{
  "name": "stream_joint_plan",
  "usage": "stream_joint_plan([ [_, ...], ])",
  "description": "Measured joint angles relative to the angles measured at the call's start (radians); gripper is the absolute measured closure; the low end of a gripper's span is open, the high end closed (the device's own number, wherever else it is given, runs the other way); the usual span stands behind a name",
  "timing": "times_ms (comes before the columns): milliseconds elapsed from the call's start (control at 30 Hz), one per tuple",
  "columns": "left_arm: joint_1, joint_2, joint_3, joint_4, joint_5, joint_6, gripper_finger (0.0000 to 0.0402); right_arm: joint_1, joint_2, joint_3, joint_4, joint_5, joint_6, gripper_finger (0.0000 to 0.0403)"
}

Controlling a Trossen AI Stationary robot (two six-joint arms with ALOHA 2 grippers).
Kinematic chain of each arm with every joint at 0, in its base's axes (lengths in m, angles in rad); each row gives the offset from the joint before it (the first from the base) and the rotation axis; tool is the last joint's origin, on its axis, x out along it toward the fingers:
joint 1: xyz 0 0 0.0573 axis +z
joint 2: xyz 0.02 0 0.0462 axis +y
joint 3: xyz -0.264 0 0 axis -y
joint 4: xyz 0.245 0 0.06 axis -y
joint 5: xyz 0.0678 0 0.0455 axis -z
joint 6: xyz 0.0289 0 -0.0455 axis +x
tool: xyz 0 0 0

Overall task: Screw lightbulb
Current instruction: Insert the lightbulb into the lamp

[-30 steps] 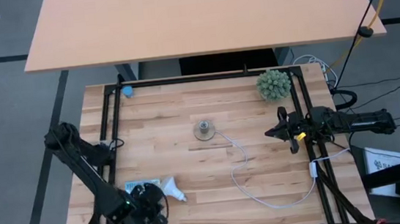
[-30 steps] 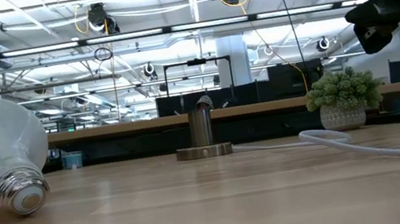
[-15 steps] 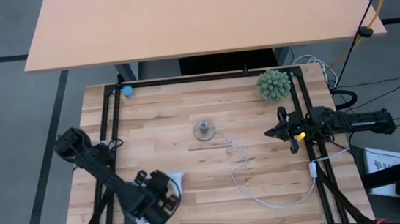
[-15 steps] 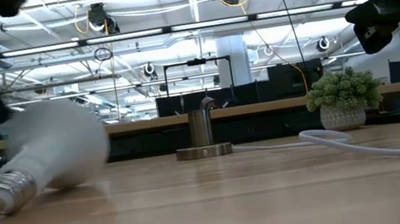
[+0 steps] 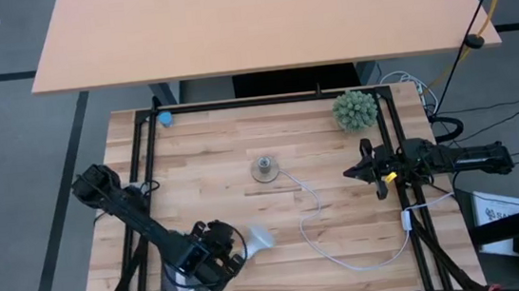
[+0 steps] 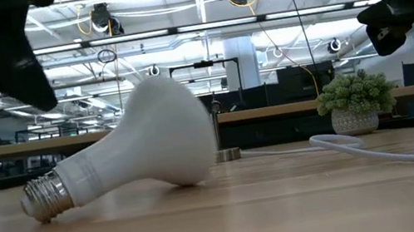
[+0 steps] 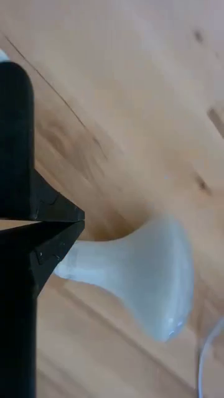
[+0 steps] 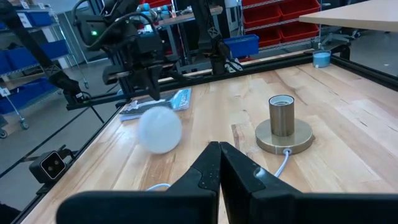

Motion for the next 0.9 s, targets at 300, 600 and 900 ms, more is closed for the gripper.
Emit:
stream_joint_plan([
  [300, -0.01, 0.0, 0.0, 0.173, 0.024, 0.202, 0.0308, 0.0, 0.0, 0.0, 0.0, 0.0, 0.0, 0.0403],
  [600, -0.081, 0.0, 0.0, 0.356, 0.221, 0.488, 0.023, 0.0, 0.0, 0.0, 0.0, 0.0, 0.0, 0.0403],
  [900, -0.205, 0.138, 0.0, 0.356, 0.228, 0.322, 0.0228, 0.0, 0.0, 0.0, 0.0, 0.0, 0.0, 0.0403],
])
